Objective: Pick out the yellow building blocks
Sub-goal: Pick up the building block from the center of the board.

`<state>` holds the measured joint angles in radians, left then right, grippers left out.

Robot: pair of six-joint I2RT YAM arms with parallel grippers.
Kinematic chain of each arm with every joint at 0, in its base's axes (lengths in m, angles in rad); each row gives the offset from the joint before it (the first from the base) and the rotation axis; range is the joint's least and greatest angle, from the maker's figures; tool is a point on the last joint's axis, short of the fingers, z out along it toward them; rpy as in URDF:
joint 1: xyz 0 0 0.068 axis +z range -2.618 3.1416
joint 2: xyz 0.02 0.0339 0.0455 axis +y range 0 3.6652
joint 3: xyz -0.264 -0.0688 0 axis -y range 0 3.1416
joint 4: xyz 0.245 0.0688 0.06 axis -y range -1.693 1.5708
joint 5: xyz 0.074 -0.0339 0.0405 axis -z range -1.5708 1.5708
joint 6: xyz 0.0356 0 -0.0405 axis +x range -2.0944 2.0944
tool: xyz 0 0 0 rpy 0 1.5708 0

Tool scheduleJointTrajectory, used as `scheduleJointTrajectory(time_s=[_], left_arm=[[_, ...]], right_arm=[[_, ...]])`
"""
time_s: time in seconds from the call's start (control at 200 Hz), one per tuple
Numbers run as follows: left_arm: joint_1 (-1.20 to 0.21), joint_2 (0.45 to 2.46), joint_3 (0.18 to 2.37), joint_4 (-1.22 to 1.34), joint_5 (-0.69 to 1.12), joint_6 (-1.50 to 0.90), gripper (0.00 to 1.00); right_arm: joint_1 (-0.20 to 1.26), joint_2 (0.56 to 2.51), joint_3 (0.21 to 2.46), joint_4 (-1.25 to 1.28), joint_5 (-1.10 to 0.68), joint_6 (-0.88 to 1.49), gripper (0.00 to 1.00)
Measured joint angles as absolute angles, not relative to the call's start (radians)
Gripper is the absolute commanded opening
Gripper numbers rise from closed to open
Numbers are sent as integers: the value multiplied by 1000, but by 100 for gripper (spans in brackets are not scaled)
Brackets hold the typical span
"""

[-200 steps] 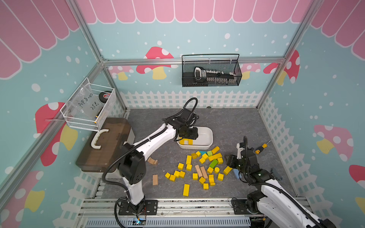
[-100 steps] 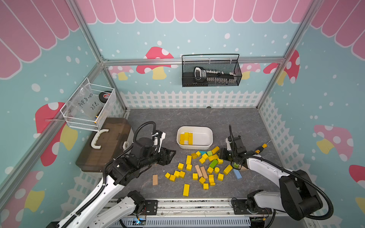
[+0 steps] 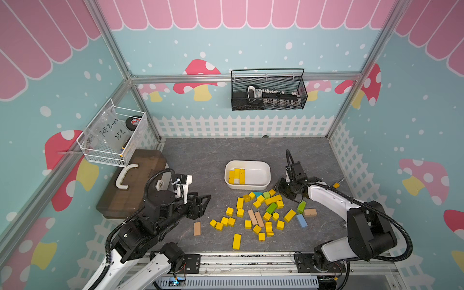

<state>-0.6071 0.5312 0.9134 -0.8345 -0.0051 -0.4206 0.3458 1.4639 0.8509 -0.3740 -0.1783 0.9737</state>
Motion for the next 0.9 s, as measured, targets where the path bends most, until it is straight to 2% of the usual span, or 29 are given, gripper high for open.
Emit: scheduleJointTrajectory(time_s=[0.3, 0.585, 0.896], left_arm=[[-575, 514, 907, -825, 3, -424, 73], [-550, 538, 888, -813, 36, -424, 76], [-543, 540, 881, -803, 49, -429, 78]], right_arm=[[346, 1562, 932, -451, -202, 1097, 48], [346, 1685, 1007, -460, -225, 1104, 45], [346, 1724, 1016, -467, -220, 1095, 39]])
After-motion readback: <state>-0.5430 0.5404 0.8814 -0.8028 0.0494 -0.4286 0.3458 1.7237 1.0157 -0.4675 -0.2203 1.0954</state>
